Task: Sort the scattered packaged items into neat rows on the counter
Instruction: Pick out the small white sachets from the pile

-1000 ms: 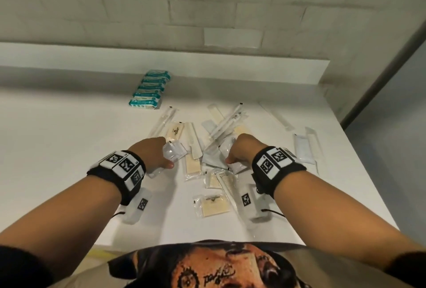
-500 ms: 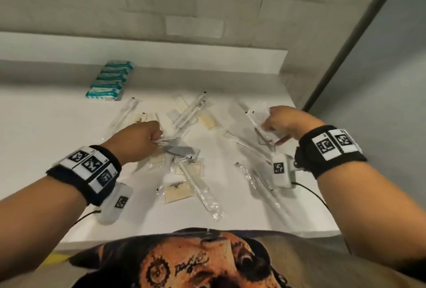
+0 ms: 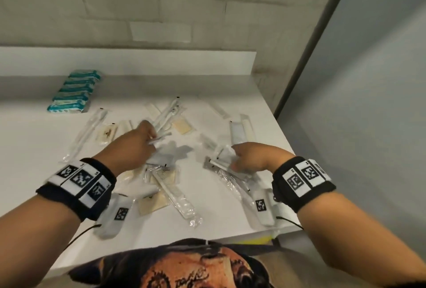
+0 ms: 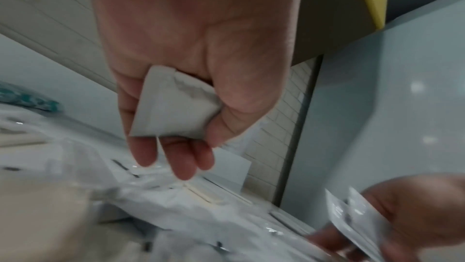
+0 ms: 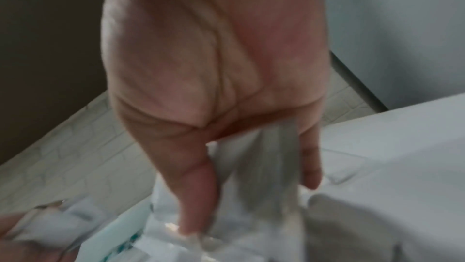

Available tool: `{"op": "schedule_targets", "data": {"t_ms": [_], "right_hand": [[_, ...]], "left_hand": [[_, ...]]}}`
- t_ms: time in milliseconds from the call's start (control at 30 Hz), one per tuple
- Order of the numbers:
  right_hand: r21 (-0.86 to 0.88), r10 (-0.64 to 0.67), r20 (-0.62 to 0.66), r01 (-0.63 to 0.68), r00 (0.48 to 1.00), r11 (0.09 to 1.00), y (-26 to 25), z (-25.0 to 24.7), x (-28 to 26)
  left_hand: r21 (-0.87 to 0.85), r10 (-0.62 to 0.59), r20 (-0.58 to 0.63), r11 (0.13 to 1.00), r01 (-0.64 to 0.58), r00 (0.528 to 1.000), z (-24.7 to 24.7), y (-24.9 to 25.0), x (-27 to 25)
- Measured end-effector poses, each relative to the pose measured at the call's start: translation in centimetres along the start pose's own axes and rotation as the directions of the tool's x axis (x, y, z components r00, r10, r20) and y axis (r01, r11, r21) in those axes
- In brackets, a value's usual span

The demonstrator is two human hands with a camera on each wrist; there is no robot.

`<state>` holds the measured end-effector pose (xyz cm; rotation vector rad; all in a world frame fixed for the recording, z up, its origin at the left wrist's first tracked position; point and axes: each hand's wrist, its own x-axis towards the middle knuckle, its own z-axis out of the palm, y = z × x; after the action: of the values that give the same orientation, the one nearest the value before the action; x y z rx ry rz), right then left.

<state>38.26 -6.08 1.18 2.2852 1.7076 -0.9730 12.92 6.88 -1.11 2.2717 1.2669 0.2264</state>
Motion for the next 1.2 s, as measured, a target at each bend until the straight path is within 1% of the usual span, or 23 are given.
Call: {"op": "schedule_targets", "data": {"t_ms": [33, 67, 133, 167, 233, 300, 400, 433, 500, 567, 633, 700, 733, 767, 833, 867, 900, 933, 967, 1033, 1067, 1133, 1200], "right_hand": [[0.088, -0.025, -0.02, 0.026, 1.0, 0.996, 0.1, -0.2, 0.1], [0.142, -0.024, -0.062, 0.032, 0.998, 0.989, 0.3, -0.6, 0.2], [0.123, 0.011, -0.128, 0.005, 0.992, 0.992, 0.7, -1.5, 0.3], [0.064, 0.029, -0.122, -0.021, 0.992, 0.998, 1.1, -1.8, 0.4], [-0.084, 0.039, -0.038, -0.042, 0.999, 0.996, 1.1, -1.5, 0.2], [-0.077, -0.019, 0.012, 0.02, 1.0, 0.997, 0.9, -0.5, 0.2], [0.03, -0.051, -0.07, 0.053, 0.996, 0.998, 0.8, -0.4, -0.4], [0.041, -0.056, -0.041, 0.058, 0.998, 0.997, 1.0, -0.5, -0.8], [0.063, -0.092, 0.154, 0.083, 0.984, 0.995, 1.9, -0.6, -1.5], [0.056, -0.117, 0.358, 0.104, 0.926, 0.993, 2.5, 0.3, -2.2], [0.002, -0.133, 0.409, 0.144, 0.903, 0.99, 2.7, 1.7, -2.2], [0.006, -0.169, 0.315, 0.176, 0.934, 0.984, 2.8, 2.3, -1.5], [0.071, -0.197, 0.242, 0.185, 0.95, 0.98, 2.7, 2.4, -1.0], [0.171, -0.221, 0.168, 0.193, 0.961, 0.966, 2.7, 2.2, -0.5], [0.405, -0.253, -0.001, 0.232, 0.967, 0.885, 2.6, 1.6, 0.4], [0.518, -0.225, -0.094, 0.24, 0.97, 0.821, 2.7, 1.1, 1.0], [0.606, -0.151, -0.175, 0.227, 0.973, 0.763, 2.7, 0.5, 1.5], [0.643, -0.05, -0.24, 0.198, 0.969, 0.74, 2.6, -0.2, 2.1], [0.611, 0.046, -0.294, 0.151, 0.955, 0.777, 2.5, -0.7, 2.7], [0.391, 0.154, -0.339, -0.009, 0.928, 0.92, 2.2, -1.7, 4.1], [0.278, 0.162, -0.342, -0.065, 0.926, 0.959, 1.9, -1.8, 4.6], [0.074, 0.122, -0.301, -0.104, 0.946, 0.992, 1.2, -1.3, 5.5], [-0.105, 0.038, -0.233, -0.064, 0.972, 0.992, 0.3, -0.4, 6.0]], "left_hand": [[-0.021, 0.071, 0.103, 0.997, -0.069, 0.992, 0.2, 0.9, -0.6], [-0.002, 0.142, 0.226, 0.989, -0.145, 0.964, 0.4, 1.7, -1.2], [0.098, 0.198, 0.451, 0.958, -0.268, 0.871, 1.5, 3.0, -2.2], [0.164, 0.176, 0.517, 0.94, -0.299, 0.837, 2.2, 3.4, -2.5], [0.284, 0.122, 0.549, 0.903, -0.321, 0.827, 3.7, 3.6, -2.6], [0.304, 0.113, 0.509, 0.904, -0.301, 0.853, 4.5, 3.5, -2.4], [0.301, 0.112, 0.436, 0.917, -0.262, 0.893, 4.4, 2.9, -1.3], [0.318, 0.108, 0.413, 0.914, -0.254, 0.904, 4.3, 2.8, -0.9], [0.347, 0.096, 0.369, 0.909, -0.232, 0.925, 4.2, 2.6, 0.0], [0.358, 0.075, 0.334, 0.912, -0.2, 0.939, 4.2, 2.2, 0.9], [0.352, 0.057, 0.319, 0.919, -0.174, 0.946, 4.4, 2.0, 1.5], [0.349, 0.045, 0.306, 0.924, -0.156, 0.951, 4.5, 2.0, 1.9], [0.345, 0.038, 0.3, 0.927, -0.145, 0.953, 4.5, 2.0, 2.0], [0.333, 0.032, 0.29, 0.934, -0.132, 0.957, 4.5, 2.1, 2.1], [0.288, 0.022, 0.26, 0.952, -0.099, 0.965, 4.2, 2.2, 2.2], [0.261, 0.021, 0.24, 0.961, -0.086, 0.971, 4.0, 2.2, 2.1], [0.226, 0.022, 0.215, 0.971, -0.072, 0.976, 3.8, 2.2, 2.1], [0.188, 0.02, 0.189, 0.981, -0.056, 0.982, 3.6, 2.3, 2.1], [0.148, 0.016, 0.162, 0.988, -0.04, 0.987, 3.5, 2.3, 2.1], [0.083, -0.012, 0.105, 0.997, 0.003, 0.994, 3.0, 2.6, 2.0], [0.055, -0.027, 0.081, 0.998, 0.022, 0.996, 2.9, 2.7, 2.1], [0.02, -0.058, 0.044, 0.998, 0.057, 0.997, 2.6, 2.6, 2.2], [-0.012, -0.094, 0.006, 0.995, 0.094, 0.996, 2.2, 2.1, 2.2]]}}
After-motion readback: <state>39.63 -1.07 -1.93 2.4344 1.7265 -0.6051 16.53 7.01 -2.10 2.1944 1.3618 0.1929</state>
